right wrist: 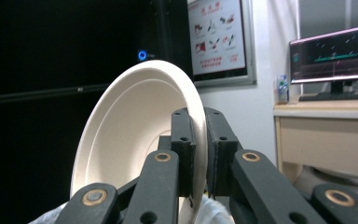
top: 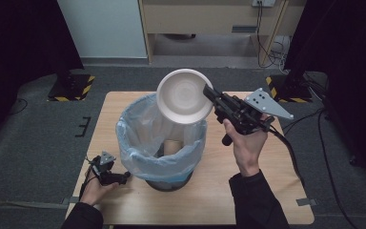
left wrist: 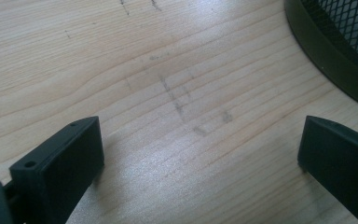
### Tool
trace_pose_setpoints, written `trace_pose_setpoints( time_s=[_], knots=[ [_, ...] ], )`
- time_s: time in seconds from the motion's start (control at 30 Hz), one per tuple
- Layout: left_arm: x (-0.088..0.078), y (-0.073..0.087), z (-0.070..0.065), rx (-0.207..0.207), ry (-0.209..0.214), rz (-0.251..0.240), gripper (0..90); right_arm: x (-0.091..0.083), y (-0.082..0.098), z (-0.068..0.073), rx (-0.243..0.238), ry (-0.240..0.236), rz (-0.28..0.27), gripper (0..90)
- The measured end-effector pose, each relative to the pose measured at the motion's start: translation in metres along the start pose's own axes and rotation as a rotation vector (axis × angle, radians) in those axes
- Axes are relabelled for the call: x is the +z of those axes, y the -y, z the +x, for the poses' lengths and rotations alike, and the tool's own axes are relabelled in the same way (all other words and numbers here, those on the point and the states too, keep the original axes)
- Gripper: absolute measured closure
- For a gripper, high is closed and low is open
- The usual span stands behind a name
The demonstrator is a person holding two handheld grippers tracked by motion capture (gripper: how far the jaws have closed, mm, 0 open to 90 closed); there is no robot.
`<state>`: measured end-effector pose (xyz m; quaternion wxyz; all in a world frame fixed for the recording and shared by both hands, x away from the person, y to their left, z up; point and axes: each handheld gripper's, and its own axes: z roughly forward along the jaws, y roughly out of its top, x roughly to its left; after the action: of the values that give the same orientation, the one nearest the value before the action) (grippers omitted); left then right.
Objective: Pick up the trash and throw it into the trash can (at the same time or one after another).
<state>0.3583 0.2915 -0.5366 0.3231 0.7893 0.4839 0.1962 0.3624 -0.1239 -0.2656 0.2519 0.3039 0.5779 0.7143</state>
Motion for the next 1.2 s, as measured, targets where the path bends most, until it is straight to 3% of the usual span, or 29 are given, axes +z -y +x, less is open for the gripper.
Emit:
trace_pose_setpoints(
  time_s=[0.23,0.33,0.47,0.57,0.63,0.8,0.97,1.13,1.2],
  knots=[
    [0.0,0.0,0.0,0.0,0.0,0.0,0.0,0.023,0.016,0.011,-0.014,-0.039,0.084,83.8],
    [0.0,0.0,0.0,-0.001,0.0,0.0,0.0,0.032,0.024,0.012,-0.004,-0.064,0.15,82.4],
    [0.0,0.0,0.0,0.0,0.0,0.0,0.0,0.04,0.032,0.009,-0.014,-0.097,0.222,60.2],
    [0.0,0.0,0.0,0.0,0.0,0.0,0.0,0.037,0.031,0.002,-0.039,-0.083,0.223,51.4],
    [0.0,0.0,0.0,0.0,0.0,0.0,0.0,0.031,0.027,-0.007,-0.022,-0.059,0.196,47.2],
    [0.0,0.0,0.0,0.0,0.0,0.0,0.0,0.01,0.023,-0.039,-0.015,0.071,0.172,32.6],
    [0.0,0.0,0.0,0.0,0.0,0.0,0.0,-0.012,0.048,-0.07,-0.003,0.169,0.237,27.4],
    [0.0,0.0,0.0,0.0,0.0,0.0,0.0,-0.035,0.09,-0.1,0.026,0.244,0.349,24.8],
    [0.0,0.0,0.0,0.0,0.0,0.0,0.0,-0.048,0.114,-0.113,0.048,0.276,0.417,23.7]
  ],
)
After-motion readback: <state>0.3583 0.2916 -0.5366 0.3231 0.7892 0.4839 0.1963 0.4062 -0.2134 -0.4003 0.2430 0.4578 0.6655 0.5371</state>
